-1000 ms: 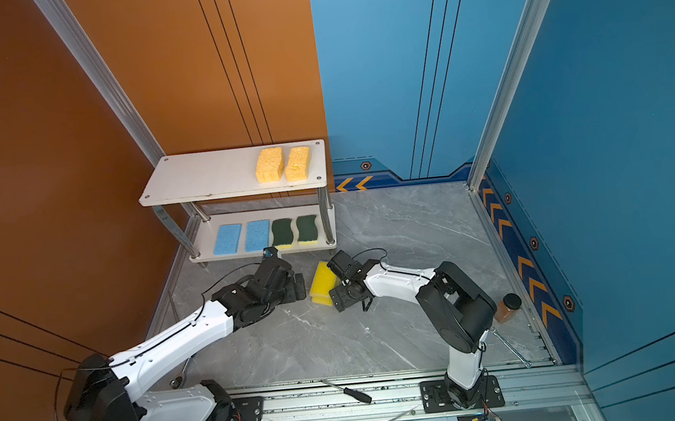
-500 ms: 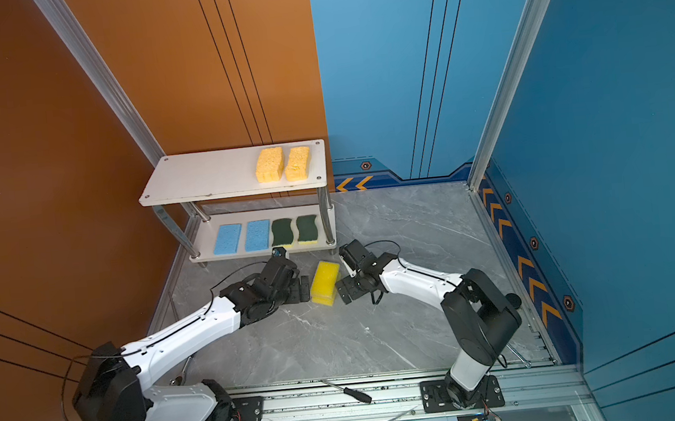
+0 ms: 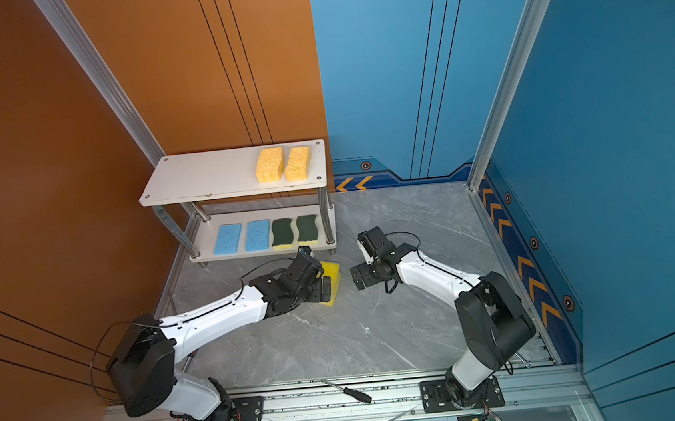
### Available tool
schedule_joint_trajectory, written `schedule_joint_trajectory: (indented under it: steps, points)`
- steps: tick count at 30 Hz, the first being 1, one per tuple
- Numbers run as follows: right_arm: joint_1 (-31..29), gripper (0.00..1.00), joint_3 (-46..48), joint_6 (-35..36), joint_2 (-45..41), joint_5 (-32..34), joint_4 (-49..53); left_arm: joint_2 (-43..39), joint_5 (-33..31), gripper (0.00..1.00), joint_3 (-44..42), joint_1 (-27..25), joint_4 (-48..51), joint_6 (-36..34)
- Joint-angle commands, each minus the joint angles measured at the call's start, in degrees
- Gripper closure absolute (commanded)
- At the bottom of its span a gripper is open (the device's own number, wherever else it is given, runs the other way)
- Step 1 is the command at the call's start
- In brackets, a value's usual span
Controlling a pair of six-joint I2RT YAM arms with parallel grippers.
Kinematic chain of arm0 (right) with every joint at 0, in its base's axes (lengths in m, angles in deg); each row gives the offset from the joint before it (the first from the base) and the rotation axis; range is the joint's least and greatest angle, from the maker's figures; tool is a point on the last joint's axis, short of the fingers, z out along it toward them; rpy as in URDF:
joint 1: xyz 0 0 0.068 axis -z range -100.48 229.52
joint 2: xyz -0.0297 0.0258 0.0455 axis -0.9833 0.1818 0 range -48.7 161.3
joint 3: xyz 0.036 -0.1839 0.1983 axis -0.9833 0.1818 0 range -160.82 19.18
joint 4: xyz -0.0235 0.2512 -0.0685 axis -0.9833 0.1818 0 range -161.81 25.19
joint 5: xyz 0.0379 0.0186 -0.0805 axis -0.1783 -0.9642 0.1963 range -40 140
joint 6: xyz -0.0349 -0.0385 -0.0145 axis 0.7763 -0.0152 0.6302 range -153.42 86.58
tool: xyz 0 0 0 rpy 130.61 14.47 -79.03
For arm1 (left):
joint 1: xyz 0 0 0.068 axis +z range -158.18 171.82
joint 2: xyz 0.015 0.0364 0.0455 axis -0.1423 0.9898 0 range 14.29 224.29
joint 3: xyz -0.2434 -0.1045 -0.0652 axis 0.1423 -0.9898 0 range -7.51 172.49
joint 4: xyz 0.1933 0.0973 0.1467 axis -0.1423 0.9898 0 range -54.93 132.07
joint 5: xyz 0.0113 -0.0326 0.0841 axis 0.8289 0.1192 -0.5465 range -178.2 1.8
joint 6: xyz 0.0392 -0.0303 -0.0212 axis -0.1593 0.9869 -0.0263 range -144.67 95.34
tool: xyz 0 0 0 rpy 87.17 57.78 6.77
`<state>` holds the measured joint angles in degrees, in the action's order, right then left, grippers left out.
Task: Place and organize the cleaning sponges onto the shelf
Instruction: 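Grasp the top yellow sponge with the left gripper while the right gripper backs away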
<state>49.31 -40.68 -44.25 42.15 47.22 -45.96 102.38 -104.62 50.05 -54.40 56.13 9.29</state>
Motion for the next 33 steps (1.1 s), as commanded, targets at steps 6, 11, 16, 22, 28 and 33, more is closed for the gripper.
schedule_joint_trajectory:
  steps: [6,11,16,22,28,33]
  points:
    - [1.7,0.0,1.7,-1.6,-1.4,0.2,1.5,3.9,1.8,0.04,5.6,-0.7,0.4,-1.3]
    - [2.1,0.0,2.2,-1.9,-1.7,0.2,1.2,5.5,2.9,0.06,6.6,-0.9,0.3,-1.7]
    - [2.1,0.0,2.4,-1.9,-1.6,0.2,1.1,6.7,3.5,0.06,6.8,-1.4,0.2,-1.5]
    - [2.2,0.0,2.5,-2.0,-1.5,0.2,1.1,8.3,3.5,0.06,7.2,-1.7,0.2,-1.0]
    - [2.2,0.0,2.7,-2.0,-1.6,0.2,1.0,9.8,3.8,0.07,7.9,-1.9,0.3,-0.7]
    - [2.3,0.0,2.8,-2.0,-1.7,0.1,1.0,10.8,3.9,0.09,8.2,-1.9,0.3,-0.2]
